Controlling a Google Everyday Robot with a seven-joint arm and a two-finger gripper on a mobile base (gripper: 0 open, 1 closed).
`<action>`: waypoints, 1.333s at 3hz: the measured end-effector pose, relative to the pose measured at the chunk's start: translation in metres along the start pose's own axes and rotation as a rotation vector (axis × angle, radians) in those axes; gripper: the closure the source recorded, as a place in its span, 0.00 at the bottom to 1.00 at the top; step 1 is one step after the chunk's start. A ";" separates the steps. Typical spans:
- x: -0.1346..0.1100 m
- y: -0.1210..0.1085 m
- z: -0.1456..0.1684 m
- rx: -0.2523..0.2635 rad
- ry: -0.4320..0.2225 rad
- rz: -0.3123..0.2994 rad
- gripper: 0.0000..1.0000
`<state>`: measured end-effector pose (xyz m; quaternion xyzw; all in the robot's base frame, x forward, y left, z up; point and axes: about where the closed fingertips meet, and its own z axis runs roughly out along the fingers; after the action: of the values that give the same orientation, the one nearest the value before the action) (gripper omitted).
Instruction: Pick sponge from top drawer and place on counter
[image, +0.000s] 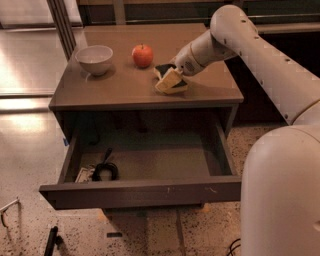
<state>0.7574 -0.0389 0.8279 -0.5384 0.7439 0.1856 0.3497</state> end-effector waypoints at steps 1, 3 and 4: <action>0.000 0.000 0.001 0.000 0.000 0.000 0.81; 0.000 0.000 0.001 -0.001 0.000 0.000 0.34; 0.000 0.000 0.001 -0.001 0.000 0.000 0.11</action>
Offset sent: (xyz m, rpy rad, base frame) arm 0.0004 0.0002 -0.0006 0.0004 0.0005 0.0000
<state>0.7578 -0.0386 0.8271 -0.5383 0.7439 0.1859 0.3495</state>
